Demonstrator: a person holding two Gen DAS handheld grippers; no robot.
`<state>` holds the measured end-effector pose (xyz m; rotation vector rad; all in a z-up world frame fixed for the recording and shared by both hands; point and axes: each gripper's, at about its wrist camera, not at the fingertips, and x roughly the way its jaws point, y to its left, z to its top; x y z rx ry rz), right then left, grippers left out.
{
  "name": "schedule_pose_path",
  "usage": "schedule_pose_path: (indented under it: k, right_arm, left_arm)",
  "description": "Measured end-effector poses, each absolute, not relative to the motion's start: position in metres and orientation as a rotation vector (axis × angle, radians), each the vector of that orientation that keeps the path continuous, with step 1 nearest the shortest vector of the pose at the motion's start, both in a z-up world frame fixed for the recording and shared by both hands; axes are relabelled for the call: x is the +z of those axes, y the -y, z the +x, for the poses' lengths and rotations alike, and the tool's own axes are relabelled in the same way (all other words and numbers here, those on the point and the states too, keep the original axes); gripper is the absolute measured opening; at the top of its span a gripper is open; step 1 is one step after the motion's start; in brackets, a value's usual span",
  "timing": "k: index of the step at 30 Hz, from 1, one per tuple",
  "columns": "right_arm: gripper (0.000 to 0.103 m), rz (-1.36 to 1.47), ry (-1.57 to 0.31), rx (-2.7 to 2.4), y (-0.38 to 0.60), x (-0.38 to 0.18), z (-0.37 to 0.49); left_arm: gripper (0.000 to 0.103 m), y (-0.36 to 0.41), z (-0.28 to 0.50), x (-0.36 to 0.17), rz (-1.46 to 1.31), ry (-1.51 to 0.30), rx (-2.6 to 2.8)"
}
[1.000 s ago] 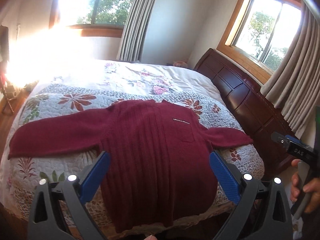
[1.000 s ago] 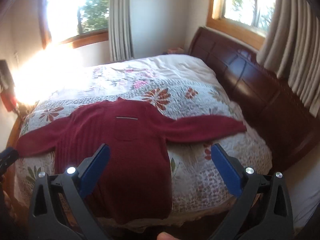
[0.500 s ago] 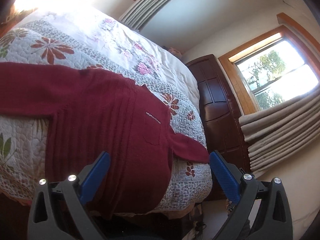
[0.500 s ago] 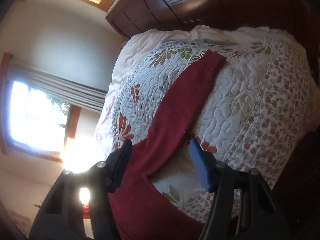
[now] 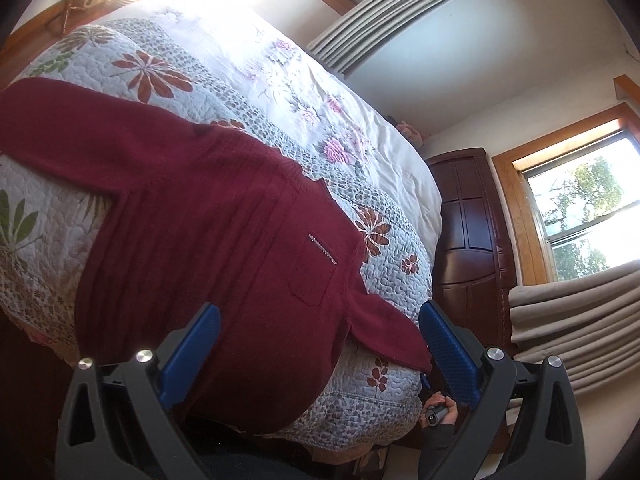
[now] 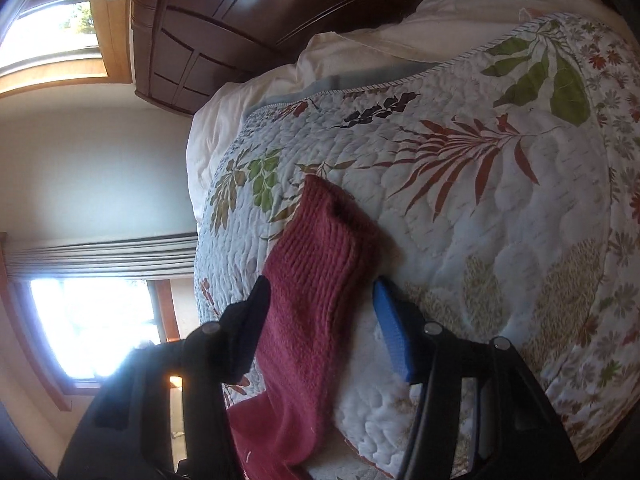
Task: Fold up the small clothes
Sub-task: 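Grasp the sweater sleeve cuff with the right gripper and lift it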
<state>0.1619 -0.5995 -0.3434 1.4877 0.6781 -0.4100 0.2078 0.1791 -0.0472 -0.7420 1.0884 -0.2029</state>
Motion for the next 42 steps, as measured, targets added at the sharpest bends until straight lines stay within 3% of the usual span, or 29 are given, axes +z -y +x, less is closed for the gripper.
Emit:
schedule_pose_path:
  k: [6,8,10,11,17,26,35,42]
  right_arm:
    - [0.053,1.504,-0.677,-0.374,0.614,-0.353,0.174]
    - [0.041,1.501,-0.681,-0.36,0.614,-0.351,0.175]
    - [0.016,1.493,-0.691,-0.336,0.613,-0.347,0.177]
    - [0.012,1.48,-0.695,-0.333,0.612,-0.344,0.179]
    - [0.01,1.351,-0.678,-0.317,0.602,-0.299,0.187]
    - [0.01,1.022,-0.615,-0.238,0.53,-0.17,0.223]
    - [0.01,0.689,-0.622,-0.112,0.387,-0.068,0.269]
    - [0.01,0.448,-0.678,-0.024,0.258,-0.049,0.302]
  left_arm:
    - [0.099,-0.172,0.208,-0.052,-0.855,-1.092,-0.212]
    - [0.099,-0.173,0.207,-0.055,-0.927,-1.085,-0.233]
    - [0.099,-0.179,0.204,-0.059,-1.012,-1.076,-0.238]
    - [0.099,-0.182,0.203,-0.062,-1.053,-1.073,-0.234]
    - [0.099,-0.214,0.195,-0.075,-1.221,-0.99,-0.241]
    - [0.099,-0.262,0.205,-0.085,-1.302,-0.915,-0.361]
    - [0.099,-0.32,0.218,-0.106,-1.36,-0.807,-0.375]
    - [0.099,-0.362,0.233,-0.113,-1.352,-0.697,-0.384]
